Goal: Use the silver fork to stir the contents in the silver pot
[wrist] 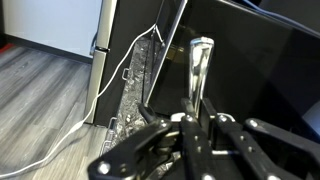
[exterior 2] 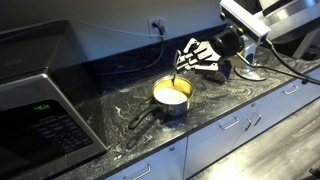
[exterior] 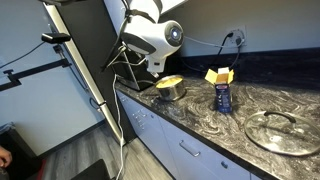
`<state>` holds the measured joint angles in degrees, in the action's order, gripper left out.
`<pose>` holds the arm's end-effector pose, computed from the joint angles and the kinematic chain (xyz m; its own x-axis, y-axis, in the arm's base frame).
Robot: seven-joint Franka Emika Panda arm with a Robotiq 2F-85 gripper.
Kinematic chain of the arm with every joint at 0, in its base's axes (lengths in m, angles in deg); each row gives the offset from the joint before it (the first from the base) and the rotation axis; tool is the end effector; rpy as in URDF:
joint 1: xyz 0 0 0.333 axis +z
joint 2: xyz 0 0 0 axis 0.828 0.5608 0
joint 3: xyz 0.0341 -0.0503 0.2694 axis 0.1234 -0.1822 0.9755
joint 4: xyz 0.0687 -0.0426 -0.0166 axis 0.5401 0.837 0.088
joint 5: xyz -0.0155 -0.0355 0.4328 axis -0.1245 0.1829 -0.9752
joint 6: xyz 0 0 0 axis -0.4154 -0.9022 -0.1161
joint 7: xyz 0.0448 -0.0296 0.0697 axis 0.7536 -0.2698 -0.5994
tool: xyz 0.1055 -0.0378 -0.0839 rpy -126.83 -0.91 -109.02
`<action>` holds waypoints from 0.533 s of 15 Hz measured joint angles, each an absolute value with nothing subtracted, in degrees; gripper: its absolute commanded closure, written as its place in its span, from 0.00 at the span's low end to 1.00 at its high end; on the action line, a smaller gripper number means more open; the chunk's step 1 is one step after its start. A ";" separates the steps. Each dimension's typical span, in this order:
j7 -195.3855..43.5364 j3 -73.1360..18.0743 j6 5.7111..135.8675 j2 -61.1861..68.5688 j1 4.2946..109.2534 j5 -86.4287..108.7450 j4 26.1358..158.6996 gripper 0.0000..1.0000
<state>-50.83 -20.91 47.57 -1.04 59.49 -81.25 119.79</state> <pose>0.5954 0.1641 0.2778 0.3113 -0.2807 -0.9079 -0.9359 0.0752 -0.3442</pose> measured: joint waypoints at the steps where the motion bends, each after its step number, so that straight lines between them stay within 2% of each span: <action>1: -50.18 -21.01 47.75 -0.60 59.40 -82.37 119.59 0.97; 8: -42.72 -21.38 55.23 5.05 59.46 -89.30 115.31 0.97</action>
<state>-42.72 -21.38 55.23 5.05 59.46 -89.30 115.31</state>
